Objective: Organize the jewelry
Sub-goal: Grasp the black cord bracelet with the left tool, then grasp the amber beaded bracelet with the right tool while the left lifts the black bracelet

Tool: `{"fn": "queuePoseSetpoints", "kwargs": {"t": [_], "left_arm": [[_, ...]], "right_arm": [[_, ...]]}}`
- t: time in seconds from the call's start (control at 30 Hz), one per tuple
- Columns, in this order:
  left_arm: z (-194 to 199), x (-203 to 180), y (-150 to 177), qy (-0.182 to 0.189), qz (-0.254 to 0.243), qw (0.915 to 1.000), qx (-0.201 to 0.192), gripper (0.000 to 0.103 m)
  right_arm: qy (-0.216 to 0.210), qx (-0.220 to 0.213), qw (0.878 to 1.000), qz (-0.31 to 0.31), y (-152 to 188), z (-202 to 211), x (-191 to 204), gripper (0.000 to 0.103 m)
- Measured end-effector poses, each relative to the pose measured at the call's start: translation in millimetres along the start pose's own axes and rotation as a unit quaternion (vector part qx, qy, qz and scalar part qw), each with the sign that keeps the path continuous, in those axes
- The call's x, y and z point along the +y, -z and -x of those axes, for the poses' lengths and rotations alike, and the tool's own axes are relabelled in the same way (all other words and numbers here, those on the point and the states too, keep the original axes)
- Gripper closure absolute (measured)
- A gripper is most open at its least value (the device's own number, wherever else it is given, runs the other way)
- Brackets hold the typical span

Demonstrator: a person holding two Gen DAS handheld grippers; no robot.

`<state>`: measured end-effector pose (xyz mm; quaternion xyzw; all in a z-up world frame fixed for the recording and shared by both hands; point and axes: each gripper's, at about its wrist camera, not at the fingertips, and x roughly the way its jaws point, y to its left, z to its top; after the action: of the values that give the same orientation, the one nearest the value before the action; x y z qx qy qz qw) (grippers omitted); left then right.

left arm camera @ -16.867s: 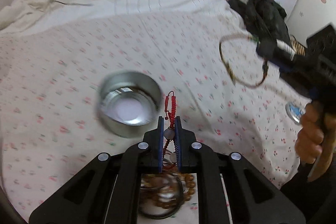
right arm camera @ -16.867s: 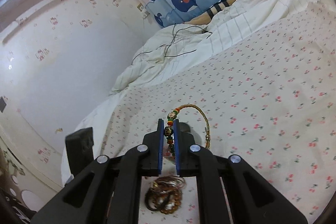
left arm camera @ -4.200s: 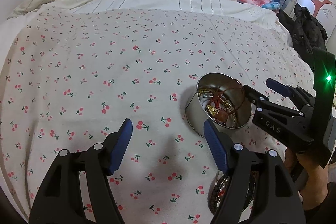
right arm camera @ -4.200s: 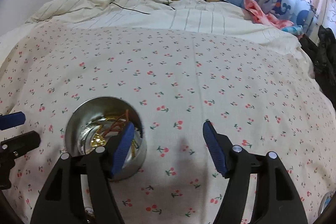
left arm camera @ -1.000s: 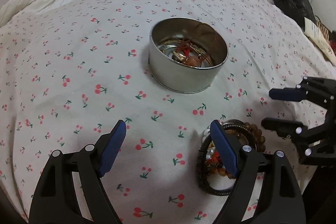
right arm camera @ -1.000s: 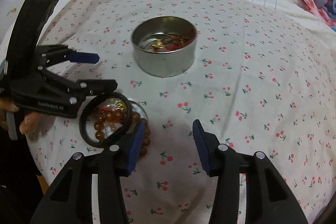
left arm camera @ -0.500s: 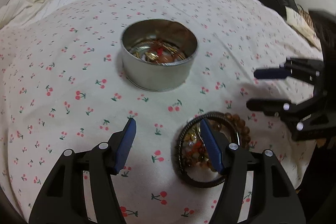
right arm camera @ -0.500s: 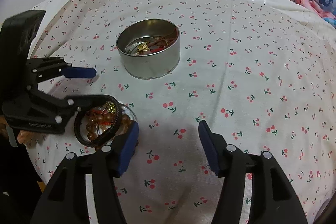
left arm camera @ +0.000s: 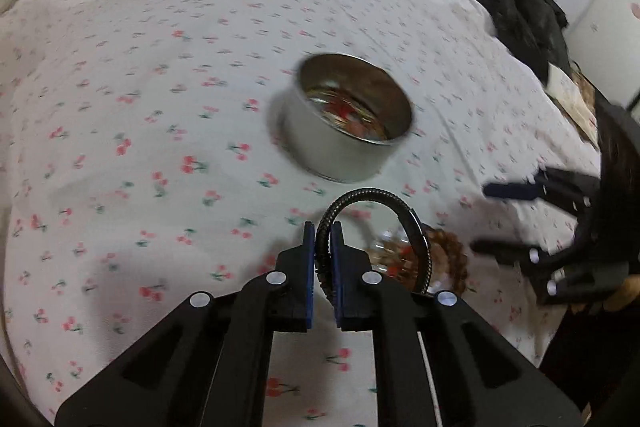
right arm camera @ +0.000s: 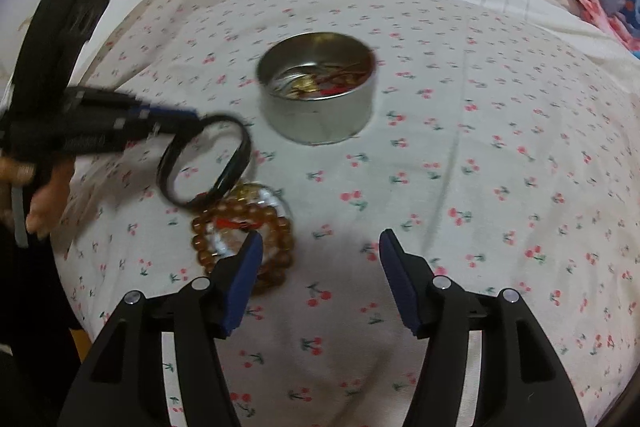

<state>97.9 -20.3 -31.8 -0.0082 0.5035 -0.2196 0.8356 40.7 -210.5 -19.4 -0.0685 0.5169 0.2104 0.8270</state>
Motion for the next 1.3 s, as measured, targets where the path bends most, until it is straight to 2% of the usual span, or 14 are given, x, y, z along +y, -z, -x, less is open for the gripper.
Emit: {"fn": "queuePoseSetpoints", "kwargs": {"t": [0.13,0.17,0.3,0.33,0.4,0.43,0.5,0.77,1.03,1.3], "left_arm": [[-8.6,13.5,-0.1,-0.029,0.02,0.9992,0.017,0.096],[-11.8,14.6,0.5,-0.037,0.02,0.9988,0.022,0.096],[-18.2,11.6,2.3,-0.06,0.004,0.9977,0.03,0.096],[-19.8,9.6,2.8,-0.065,-0.002,0.9973,0.034,0.096],[-22.1,7.6,4.2,-0.068,-0.005,0.9969,0.039,0.095],[-24.5,7.2,4.6,-0.068,-0.006,0.9967,0.044,0.093],[-27.4,7.6,6.2,-0.068,-0.007,0.9964,0.049,0.092],[-28.5,5.2,5.1,-0.074,-0.01,0.9961,0.048,0.092],[-10.2,10.2,1.8,-0.069,0.0,0.9973,0.025,0.094],[11.5,4.6,-5.3,-0.049,-0.006,0.9988,0.002,0.094]], "right_arm": [[-0.007,0.004,1.0,0.012,0.6,-8.5,9.6,0.046],[-0.01,0.004,1.0,0.012,0.5,-10.1,10.9,0.051],[-0.013,0.013,1.0,0.021,1.7,-18.4,17.7,0.063],[-0.017,0.017,0.999,0.022,2.3,-20.6,19.2,0.069],[-0.022,0.021,0.999,0.021,2.5,-24.0,20.9,0.078],[-0.022,0.023,0.999,0.022,3.0,-24.5,21.4,0.086],[-0.022,0.019,0.999,0.023,3.0,-21.8,22.9,0.091],[-0.03,-0.005,0.999,0.009,4.1,-5.6,15.7,0.091],[-0.103,-0.063,0.992,-0.025,-4.8,24.7,6.6,0.091],[-0.166,-0.113,0.977,-0.07,-14.9,48.0,-6.6,0.091]]}}
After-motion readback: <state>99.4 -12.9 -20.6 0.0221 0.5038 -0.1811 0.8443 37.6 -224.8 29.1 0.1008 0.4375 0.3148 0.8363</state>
